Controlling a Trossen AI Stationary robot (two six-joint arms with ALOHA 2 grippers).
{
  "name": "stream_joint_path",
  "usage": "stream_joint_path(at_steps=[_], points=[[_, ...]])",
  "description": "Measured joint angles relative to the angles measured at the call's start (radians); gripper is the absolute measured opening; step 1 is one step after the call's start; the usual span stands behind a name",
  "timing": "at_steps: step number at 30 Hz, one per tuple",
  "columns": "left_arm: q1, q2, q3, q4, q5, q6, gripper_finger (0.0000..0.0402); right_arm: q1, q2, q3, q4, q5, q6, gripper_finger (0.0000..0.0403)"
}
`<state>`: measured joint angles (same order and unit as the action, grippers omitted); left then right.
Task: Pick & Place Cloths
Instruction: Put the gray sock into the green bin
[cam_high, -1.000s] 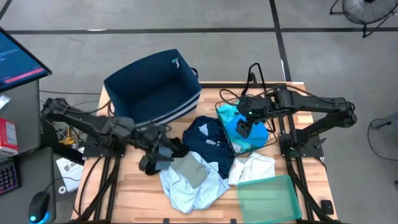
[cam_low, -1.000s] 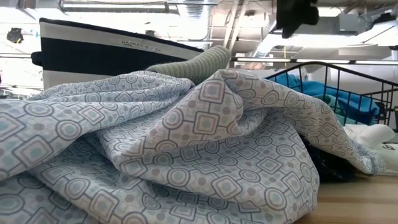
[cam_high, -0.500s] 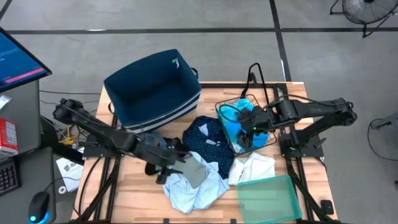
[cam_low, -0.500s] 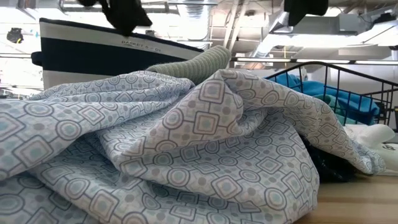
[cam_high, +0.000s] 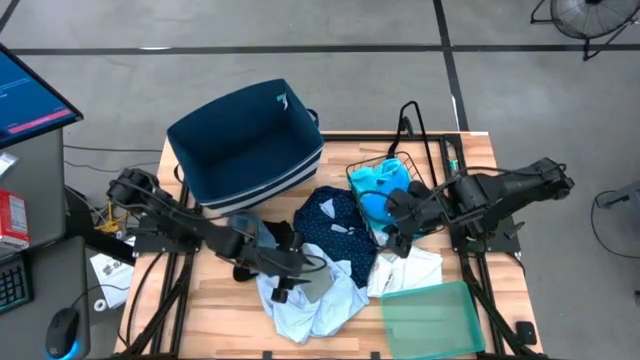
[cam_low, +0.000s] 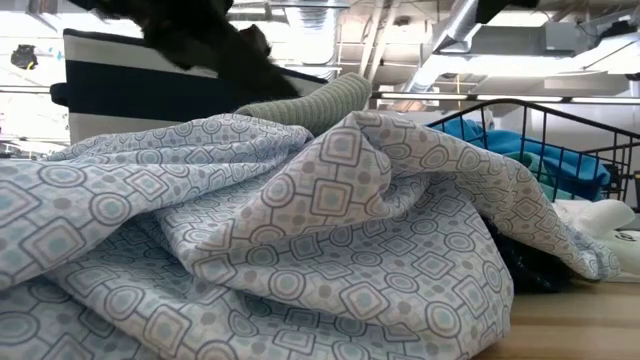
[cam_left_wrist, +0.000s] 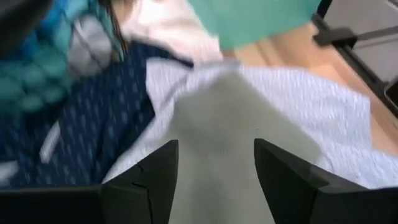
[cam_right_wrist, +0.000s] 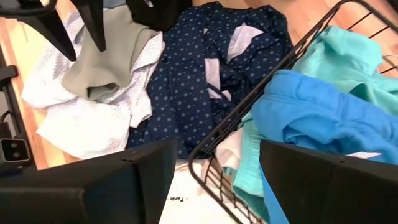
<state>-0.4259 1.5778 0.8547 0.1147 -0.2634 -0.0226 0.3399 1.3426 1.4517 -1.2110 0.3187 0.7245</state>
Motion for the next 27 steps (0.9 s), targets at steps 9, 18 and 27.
stream_joint_path(at_steps=[9, 18, 27], points=[[0.064, 0.042, 0.001, 0.243, 0.124, 0.098, 0.0194, 0.071, 0.000, 0.000, 0.000, 0.002, 0.037, 0.0225], [0.091, 0.118, 0.043, 0.257, 0.241, 0.101, 0.0194, 0.111, 0.000, 0.000, 0.000, 0.021, 0.040, 0.0225], [0.087, 0.173, 0.065, 0.246, 0.253, 0.089, 0.0183, 0.132, 0.000, 0.000, -0.001, 0.027, 0.088, 0.0225]])
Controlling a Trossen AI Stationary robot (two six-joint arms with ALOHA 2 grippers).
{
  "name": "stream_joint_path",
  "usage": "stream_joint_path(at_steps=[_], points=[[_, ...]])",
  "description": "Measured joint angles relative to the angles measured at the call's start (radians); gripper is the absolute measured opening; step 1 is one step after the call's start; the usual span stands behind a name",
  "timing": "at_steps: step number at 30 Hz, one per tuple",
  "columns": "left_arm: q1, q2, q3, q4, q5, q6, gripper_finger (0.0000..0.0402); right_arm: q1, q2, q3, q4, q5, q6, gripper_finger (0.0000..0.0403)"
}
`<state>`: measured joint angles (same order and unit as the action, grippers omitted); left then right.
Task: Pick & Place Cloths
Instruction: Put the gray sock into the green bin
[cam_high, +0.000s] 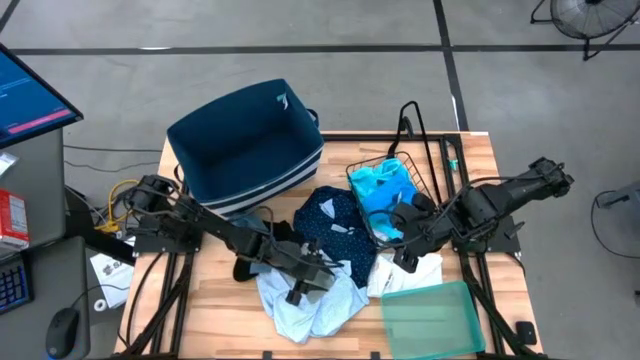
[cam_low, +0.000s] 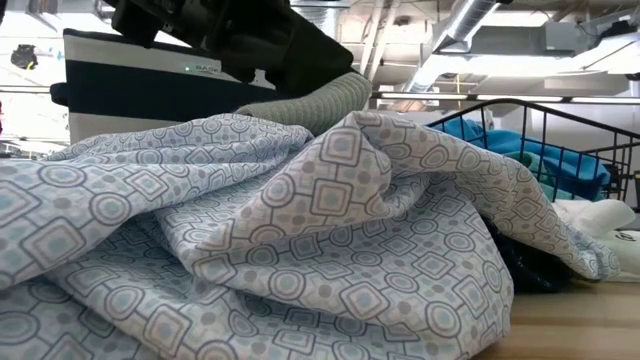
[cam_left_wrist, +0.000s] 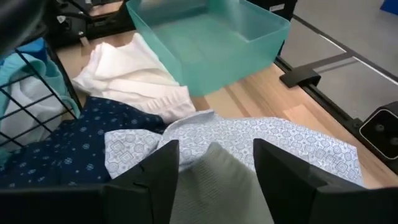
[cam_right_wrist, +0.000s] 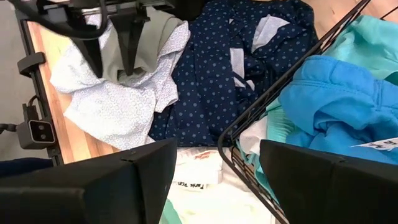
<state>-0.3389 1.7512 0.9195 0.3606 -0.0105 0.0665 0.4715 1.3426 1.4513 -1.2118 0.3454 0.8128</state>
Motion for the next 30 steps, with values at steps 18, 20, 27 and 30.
stream_joint_path(at_steps=[18, 20, 27, 30], points=[[0.003, -0.026, -0.001, -0.109, -0.027, -0.259, 0.0001, 0.007, 0.000, 0.000, 0.057, 0.000, 0.026, 0.0225], [0.000, -0.066, -0.001, -0.102, -0.049, -0.265, 0.0001, 0.007, 0.000, 0.000, 0.085, 0.000, 0.017, 0.0225], [0.006, -0.292, -0.001, -0.092, -0.191, -0.258, 0.0000, 0.007, 0.000, 0.000, 0.221, 0.033, -0.084, 0.0225], [0.009, -0.395, -0.001, -0.088, -0.222, -0.230, 0.0000, 0.008, 0.000, 0.000, 0.314, 0.095, -0.154, 0.0225]])
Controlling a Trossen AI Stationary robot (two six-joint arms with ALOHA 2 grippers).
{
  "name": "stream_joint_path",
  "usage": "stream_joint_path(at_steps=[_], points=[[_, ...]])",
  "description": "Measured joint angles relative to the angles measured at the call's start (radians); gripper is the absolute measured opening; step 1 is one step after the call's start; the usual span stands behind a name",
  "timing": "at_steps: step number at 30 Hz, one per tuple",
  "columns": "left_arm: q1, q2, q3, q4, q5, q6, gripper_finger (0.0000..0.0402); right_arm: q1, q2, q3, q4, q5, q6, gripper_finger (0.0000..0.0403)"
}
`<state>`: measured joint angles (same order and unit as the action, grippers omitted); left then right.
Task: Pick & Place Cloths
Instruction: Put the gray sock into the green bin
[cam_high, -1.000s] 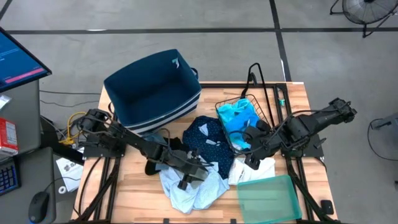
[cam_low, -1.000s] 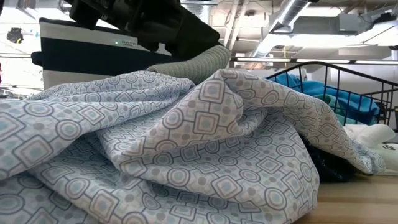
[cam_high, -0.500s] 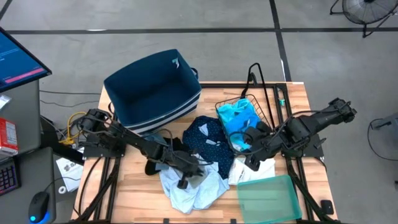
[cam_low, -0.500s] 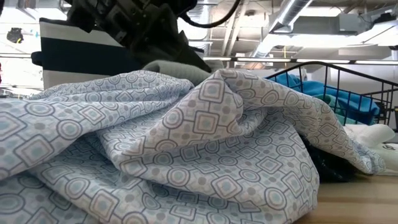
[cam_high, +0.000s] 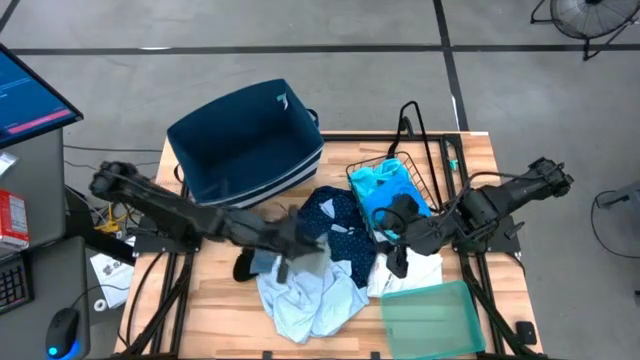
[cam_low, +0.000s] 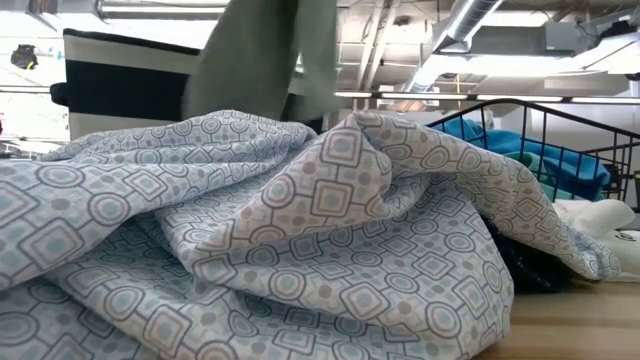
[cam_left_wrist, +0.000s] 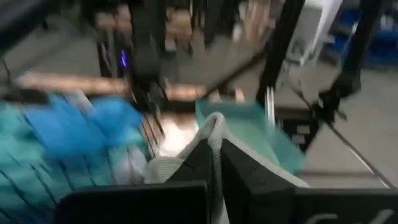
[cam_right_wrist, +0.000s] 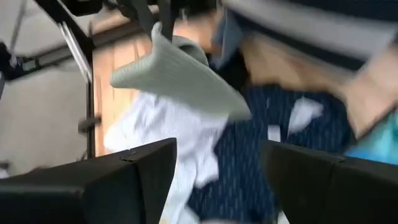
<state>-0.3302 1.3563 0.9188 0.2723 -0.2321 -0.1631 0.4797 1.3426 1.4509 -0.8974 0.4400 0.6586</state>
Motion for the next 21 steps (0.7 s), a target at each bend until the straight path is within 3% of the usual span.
stream_joint_path(at_steps=[7, 14, 21], points=[[0.000, -0.188, 0.000, -0.001, -0.077, 0.027, 0.0000, -0.021, 0.057, 0.000, 0.312, 0.085, -0.262, 0.0226], [0.000, -0.280, 0.000, -0.001, -0.185, 0.057, 0.0000, -0.052, 0.200, 0.000, 0.583, 0.125, -0.473, 0.0255], [0.000, -0.288, 0.000, -0.004, -0.361, 0.057, 0.0000, -0.089, 0.287, 0.000, 0.759, 0.195, -0.486, 0.0260]])
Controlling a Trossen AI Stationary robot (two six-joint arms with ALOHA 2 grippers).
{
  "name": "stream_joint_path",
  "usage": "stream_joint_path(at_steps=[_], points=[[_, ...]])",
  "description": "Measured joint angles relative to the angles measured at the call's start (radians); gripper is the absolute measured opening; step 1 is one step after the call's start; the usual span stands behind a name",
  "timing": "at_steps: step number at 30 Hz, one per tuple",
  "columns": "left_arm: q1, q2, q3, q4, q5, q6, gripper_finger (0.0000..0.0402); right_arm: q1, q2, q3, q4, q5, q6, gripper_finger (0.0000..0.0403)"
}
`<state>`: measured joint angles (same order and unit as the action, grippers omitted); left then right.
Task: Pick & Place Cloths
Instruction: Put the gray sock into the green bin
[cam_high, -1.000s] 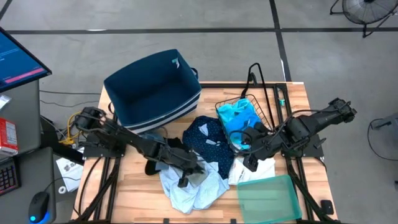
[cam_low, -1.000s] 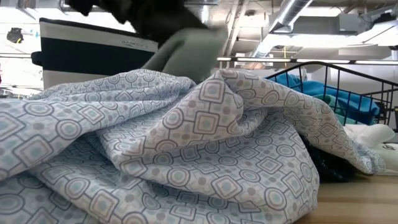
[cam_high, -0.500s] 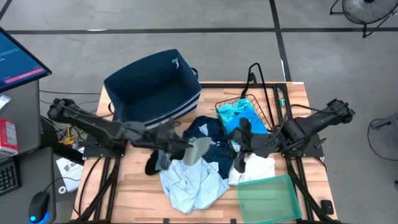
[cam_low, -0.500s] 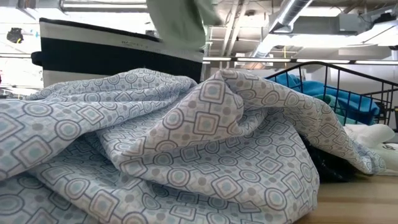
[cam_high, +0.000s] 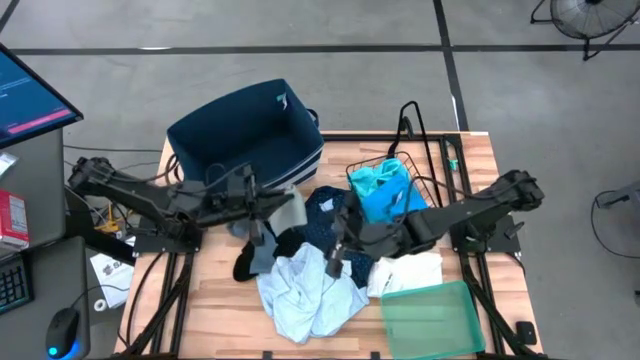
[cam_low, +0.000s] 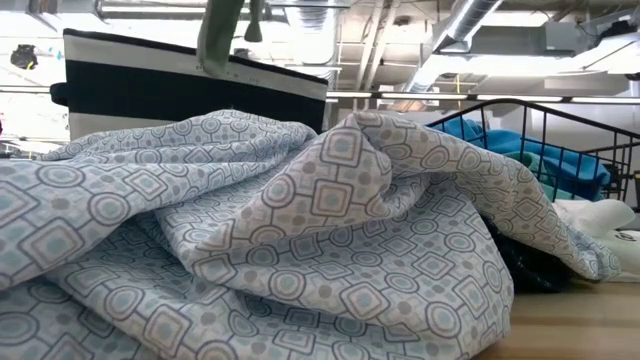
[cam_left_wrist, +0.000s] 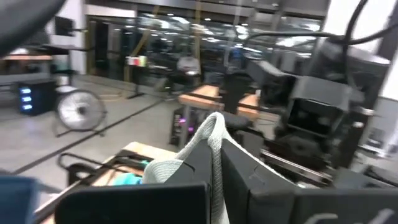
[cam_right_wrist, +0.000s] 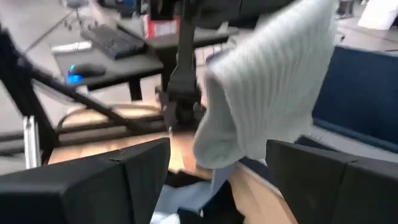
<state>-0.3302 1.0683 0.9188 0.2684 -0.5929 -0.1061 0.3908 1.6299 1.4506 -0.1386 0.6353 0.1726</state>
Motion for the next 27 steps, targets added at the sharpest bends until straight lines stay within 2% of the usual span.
stream_joint_path(at_steps=[4, 13, 27], points=[[0.000, 0.012, 0.000, -0.002, -0.055, -0.002, 0.0000, -0.024, -0.007, 0.002, 0.047, 0.005, 0.001, 0.0260], [0.000, 0.026, 0.000, 0.019, -0.058, -0.004, 0.0000, -0.054, 0.003, 0.002, 0.176, -0.002, 0.004, 0.0260], [0.000, 0.089, 0.000, 0.081, -0.057, -0.007, 0.0000, -0.109, 0.025, 0.002, 0.188, -0.006, 0.064, 0.0253]])
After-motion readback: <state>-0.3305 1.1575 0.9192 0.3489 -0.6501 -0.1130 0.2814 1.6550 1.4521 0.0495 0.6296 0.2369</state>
